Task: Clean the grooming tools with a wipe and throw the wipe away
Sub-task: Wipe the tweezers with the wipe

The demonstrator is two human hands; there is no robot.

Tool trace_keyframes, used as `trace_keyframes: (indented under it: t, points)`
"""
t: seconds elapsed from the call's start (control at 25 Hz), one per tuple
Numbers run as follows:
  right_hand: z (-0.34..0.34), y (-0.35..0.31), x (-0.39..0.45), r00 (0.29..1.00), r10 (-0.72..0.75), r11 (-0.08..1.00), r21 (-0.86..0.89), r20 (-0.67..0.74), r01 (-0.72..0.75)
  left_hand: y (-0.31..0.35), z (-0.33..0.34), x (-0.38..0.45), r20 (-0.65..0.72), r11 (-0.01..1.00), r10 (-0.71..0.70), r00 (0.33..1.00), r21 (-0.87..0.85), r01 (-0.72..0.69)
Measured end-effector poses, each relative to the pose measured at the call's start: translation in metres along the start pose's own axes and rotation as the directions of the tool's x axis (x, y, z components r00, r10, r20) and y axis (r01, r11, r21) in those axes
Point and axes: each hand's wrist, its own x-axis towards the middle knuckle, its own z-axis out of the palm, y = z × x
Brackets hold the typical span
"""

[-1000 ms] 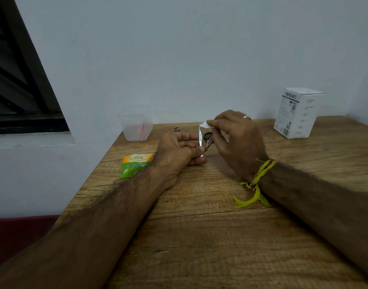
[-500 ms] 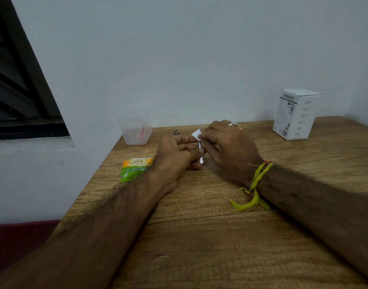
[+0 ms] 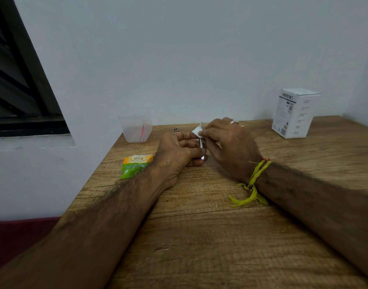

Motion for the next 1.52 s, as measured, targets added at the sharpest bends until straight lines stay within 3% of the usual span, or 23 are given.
trace_keyframes:
  t: [0.8, 0.96, 1.52]
  points:
    - [-0.001, 0.007, -0.005, 0.998, -0.042, 0.999, 0.022, 0.044, 0.041, -0.007, -0.005, 0.004, 0.075, 0.999, 0.047, 0.996, -0.009, -0.046]
    - [-0.003, 0.005, -0.004, 0.987, -0.065, 0.998, 0.033, 0.146, 0.061, -0.006, -0.006, 0.004, 0.080, 0.999, 0.054, 0.995, 0.005, -0.055]
    - [-0.014, 0.006, -0.007, 0.985, -0.089, 0.996, 0.005, 0.145, 0.089, -0.006, -0.005, 0.004, 0.076, 0.999, 0.050, 0.996, 0.018, -0.052]
